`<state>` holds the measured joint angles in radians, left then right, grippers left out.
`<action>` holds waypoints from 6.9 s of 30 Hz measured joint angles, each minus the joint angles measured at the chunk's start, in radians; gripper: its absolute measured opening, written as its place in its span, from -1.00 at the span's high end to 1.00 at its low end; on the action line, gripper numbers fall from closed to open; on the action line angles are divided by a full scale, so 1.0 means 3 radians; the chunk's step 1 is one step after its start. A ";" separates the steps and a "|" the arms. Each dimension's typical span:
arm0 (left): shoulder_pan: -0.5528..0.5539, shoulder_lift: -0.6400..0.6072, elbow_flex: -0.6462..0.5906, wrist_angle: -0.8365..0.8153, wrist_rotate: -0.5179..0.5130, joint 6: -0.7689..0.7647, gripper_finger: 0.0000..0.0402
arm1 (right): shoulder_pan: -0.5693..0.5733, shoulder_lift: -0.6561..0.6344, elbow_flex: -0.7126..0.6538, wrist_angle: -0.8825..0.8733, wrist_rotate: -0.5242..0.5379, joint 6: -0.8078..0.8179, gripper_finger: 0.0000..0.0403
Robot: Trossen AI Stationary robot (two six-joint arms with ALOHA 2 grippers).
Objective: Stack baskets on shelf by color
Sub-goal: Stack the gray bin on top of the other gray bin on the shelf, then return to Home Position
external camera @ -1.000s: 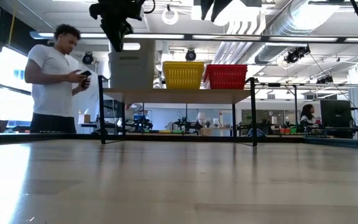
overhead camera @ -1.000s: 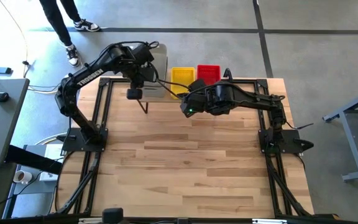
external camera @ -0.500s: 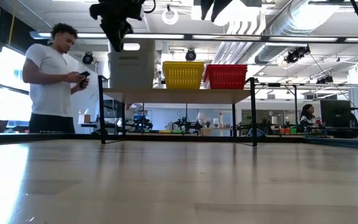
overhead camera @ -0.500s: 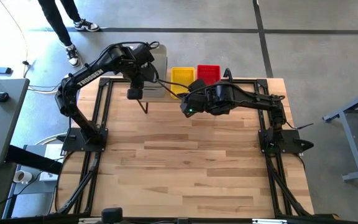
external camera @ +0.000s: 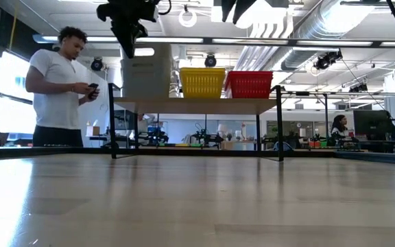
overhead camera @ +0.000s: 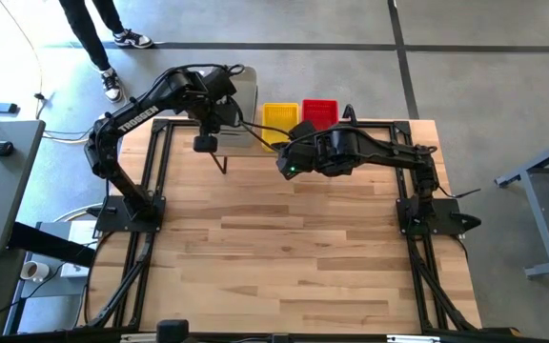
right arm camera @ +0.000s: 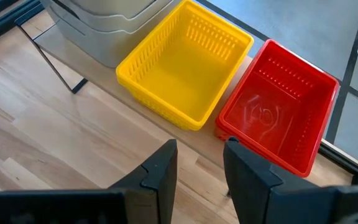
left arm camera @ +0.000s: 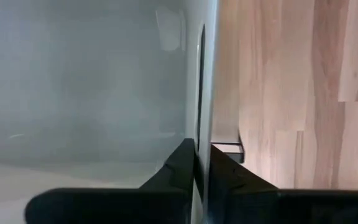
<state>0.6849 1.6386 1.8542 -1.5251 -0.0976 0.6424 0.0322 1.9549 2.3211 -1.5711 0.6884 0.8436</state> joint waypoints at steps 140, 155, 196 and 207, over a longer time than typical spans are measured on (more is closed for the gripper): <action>-0.0088 -0.4901 -0.5675 0.5094 0.0761 -0.2745 0.42 | -0.0042 -0.6170 -0.6651 0.5564 -0.0946 -0.2117 0.42; -0.0088 -0.4887 -0.5997 0.5091 0.0813 -0.2840 0.42 | -0.0041 -0.6505 -0.7442 0.5724 -0.1152 -0.1997 0.42; -0.0086 -0.4779 -0.6125 0.5126 0.0346 -0.2803 0.42 | -0.0042 -0.6447 -0.7701 0.5428 -0.1211 -0.1768 0.42; -0.0086 -0.4779 -0.6124 0.5126 0.0347 -0.2803 0.42 | -0.0042 -0.6447 -0.7701 0.5427 -0.1211 -0.1768 0.42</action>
<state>0.6590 0.2050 0.0170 0.0128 0.0067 -0.1986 0.0196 0.0208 0.0109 0.0570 0.3252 0.3134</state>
